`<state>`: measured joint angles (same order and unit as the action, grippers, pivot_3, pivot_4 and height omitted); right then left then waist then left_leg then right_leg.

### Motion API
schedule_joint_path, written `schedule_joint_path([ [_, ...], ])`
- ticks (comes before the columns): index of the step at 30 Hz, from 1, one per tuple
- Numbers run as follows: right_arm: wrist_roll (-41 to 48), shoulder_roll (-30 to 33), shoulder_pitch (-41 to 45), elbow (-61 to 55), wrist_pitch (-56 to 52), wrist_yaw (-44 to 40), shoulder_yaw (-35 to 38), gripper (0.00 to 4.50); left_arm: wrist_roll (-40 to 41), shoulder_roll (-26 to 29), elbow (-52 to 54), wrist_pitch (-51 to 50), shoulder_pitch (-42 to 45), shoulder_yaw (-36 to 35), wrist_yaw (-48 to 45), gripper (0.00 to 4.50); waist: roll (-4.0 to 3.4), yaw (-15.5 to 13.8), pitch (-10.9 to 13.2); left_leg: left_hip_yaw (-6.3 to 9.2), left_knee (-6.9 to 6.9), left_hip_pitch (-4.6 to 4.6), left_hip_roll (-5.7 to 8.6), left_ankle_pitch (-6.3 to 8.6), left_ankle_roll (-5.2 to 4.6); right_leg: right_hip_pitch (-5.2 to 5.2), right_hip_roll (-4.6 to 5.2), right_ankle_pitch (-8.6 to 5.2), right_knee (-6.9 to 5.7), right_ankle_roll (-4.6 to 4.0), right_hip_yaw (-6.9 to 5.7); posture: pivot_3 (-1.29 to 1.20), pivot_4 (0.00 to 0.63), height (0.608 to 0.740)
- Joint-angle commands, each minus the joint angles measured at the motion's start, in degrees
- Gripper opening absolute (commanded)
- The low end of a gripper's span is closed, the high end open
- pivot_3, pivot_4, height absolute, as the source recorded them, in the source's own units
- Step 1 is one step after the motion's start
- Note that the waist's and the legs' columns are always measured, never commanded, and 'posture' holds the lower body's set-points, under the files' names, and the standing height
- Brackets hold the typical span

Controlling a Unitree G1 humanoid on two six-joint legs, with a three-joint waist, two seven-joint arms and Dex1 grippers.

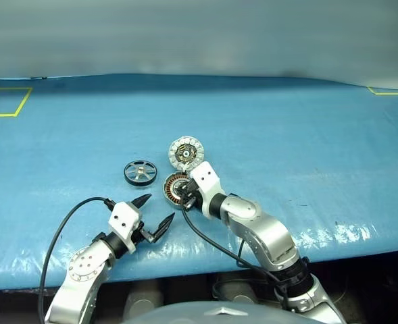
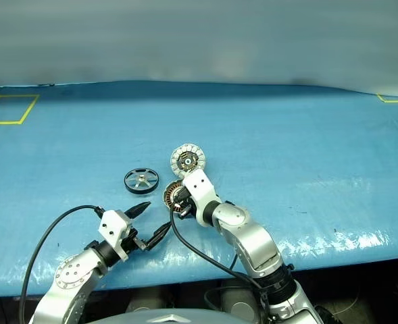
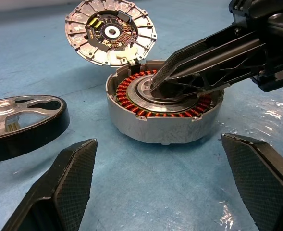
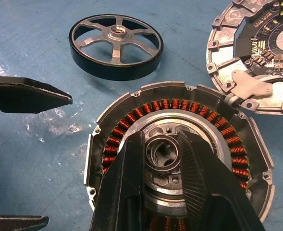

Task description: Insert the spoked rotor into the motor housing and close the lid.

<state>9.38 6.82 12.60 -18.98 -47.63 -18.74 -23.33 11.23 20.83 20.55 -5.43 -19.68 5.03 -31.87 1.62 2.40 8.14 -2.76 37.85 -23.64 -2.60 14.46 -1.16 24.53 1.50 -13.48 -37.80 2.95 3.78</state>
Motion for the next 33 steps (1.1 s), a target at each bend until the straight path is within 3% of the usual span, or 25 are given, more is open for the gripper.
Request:
schedule_joint_path([
  [1, -0.30, -0.55, 0.68, -0.39, 1.31, 0.73, 1.19, 0.66, 0.19, -0.07, 0.57, 1.80, 0.24, -0.05, -0.18, 4.50, 0.00, 0.00, 0.00, 0.00, 0.01, 0.00, 0.00, 0.00, 0.00, 0.00, 0.00, 0.00, -0.01, 0.01, 0.00, 0.00, 0.150, 0.740],
  [32, -0.80, -1.37, 0.52, -0.42, 1.30, 0.85, 0.63, 0.66, 0.34, -0.27, 0.45, 1.20, 0.34, 0.37, -0.25, 4.50, 0.00, -0.02, 0.00, -0.02, 0.07, 0.00, 0.01, 0.00, 0.00, -0.01, -0.03, 0.04, -0.02, 0.05, 0.01, 0.00, 0.150, 0.740],
  [33, -0.75, -1.36, 0.48, -0.41, 1.16, 0.82, 0.66, 1.01, 0.37, -0.25, 0.50, 1.16, 0.30, 0.34, -0.25, 4.50, 0.00, -0.02, 0.00, -0.02, 0.07, 0.00, 0.01, 0.00, 0.00, -0.01, -0.03, 0.04, -0.02, 0.05, 0.01, 0.00, 0.150, 0.740],
])
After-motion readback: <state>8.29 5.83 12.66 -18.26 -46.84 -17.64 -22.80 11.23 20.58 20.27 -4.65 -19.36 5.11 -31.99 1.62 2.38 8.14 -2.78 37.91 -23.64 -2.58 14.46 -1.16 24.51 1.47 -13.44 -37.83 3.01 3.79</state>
